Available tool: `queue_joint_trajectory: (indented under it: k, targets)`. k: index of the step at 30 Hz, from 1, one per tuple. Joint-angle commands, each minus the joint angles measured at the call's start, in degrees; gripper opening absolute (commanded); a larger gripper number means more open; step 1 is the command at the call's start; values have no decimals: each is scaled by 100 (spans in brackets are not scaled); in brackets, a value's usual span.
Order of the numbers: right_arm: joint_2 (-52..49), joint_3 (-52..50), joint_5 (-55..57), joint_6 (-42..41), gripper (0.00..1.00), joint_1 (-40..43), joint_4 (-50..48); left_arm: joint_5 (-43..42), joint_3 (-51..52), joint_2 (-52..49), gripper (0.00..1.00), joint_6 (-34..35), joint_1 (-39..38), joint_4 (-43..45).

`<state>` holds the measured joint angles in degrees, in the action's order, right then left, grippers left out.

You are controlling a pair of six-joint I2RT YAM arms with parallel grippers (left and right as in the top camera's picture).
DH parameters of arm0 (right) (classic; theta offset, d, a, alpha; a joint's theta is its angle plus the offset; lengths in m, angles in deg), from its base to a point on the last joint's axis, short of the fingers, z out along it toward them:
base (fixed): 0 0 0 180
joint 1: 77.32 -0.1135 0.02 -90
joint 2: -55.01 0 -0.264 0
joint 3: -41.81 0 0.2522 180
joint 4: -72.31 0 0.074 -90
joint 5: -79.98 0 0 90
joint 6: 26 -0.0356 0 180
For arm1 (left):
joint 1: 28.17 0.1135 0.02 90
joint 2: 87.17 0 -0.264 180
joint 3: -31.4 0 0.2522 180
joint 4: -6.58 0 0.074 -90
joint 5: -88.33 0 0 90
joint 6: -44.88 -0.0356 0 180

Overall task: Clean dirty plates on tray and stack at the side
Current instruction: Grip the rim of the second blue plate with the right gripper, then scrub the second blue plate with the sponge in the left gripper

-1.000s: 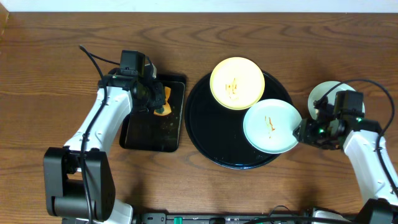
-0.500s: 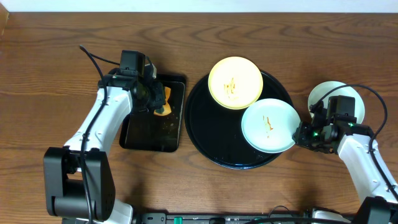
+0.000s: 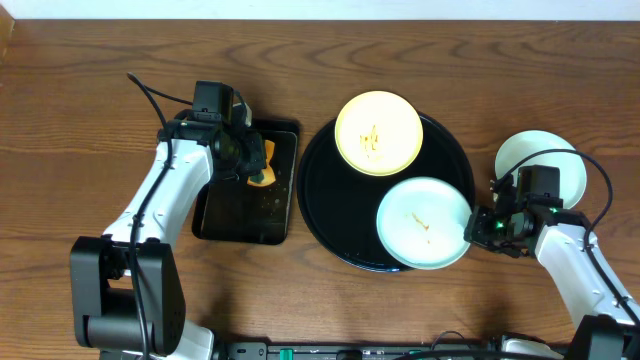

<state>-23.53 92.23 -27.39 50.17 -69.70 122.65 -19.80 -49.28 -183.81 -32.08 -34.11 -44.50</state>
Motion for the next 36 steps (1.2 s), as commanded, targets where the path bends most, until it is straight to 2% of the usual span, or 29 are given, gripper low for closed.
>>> queue_joint_trajectory:
  k: [1, 6, 11, 15, 20, 25, 30, 36]
  targets:
    - [111, -31, 37, -74, 1, -44, 50, -90, 4, 129, 8, -98, -131, -22]
    - [468, 50, -11, -72, 1, -149, 107, -90, 4, 129, 7, -101, -531, -11]
    - [754, 50, -4, -236, 1, -610, -66, -94, 4, 129, 8, -96, -1163, 37]
    - [699, 48, 111, -745, 1, -1082, -212, -94, 4, 129, 7, -7, -1818, 138]
    - [544, 44, 575, -1047, 1, -1670, -221, -92, 4, 129, 8, 350, -2603, 385]
    - [308, 44, 728, -1241, 1, -2063, -299, -87, 4, 125, 7, 407, -3296, 603]
    - [39, 44, 728, -1364, 1, -2170, -391, -63, 7, 50, 8, 658, -3856, 824]
    - [-33, 44, 728, -1362, 1, -2170, -426, -70, 37, -308, 7, 1399, -4197, 1126]
